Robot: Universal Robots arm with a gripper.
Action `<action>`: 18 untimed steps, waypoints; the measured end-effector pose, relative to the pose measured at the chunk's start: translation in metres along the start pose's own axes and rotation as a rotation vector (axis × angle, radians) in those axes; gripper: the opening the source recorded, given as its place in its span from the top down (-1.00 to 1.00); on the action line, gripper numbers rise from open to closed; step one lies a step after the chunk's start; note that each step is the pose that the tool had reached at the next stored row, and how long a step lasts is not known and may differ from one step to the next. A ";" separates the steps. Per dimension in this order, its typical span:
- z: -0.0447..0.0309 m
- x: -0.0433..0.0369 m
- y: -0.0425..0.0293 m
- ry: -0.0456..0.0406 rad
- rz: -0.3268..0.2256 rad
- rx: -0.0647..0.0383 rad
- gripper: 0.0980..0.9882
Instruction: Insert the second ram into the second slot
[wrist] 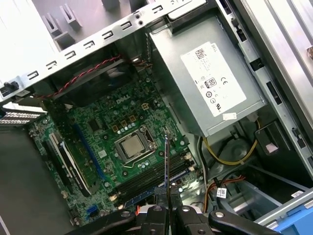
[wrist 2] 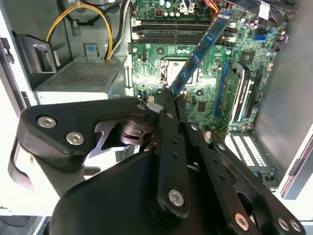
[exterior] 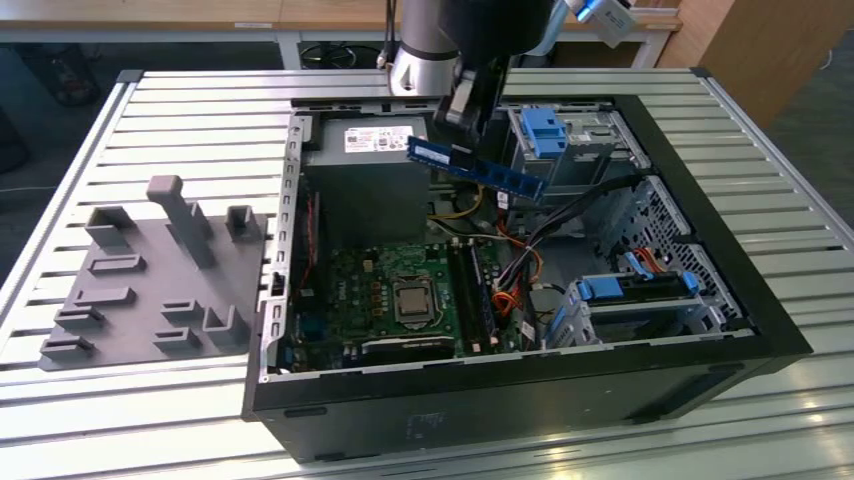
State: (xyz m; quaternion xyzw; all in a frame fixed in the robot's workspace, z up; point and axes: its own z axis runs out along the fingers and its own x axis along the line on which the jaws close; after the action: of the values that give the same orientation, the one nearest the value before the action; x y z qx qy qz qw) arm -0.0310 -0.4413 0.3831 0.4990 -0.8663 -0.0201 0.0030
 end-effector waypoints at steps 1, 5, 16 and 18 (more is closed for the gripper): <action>0.0000 0.0000 0.0000 -0.0002 0.006 0.000 0.91; 0.0000 0.0000 0.0000 -0.0015 0.042 0.001 0.91; 0.0001 0.0000 0.0000 -0.0048 0.128 0.002 0.91; 0.0001 0.0000 0.0000 -0.0052 0.141 0.002 0.91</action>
State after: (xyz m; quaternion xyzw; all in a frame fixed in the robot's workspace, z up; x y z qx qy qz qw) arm -0.0310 -0.4413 0.3830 0.4367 -0.8994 -0.0202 0.0016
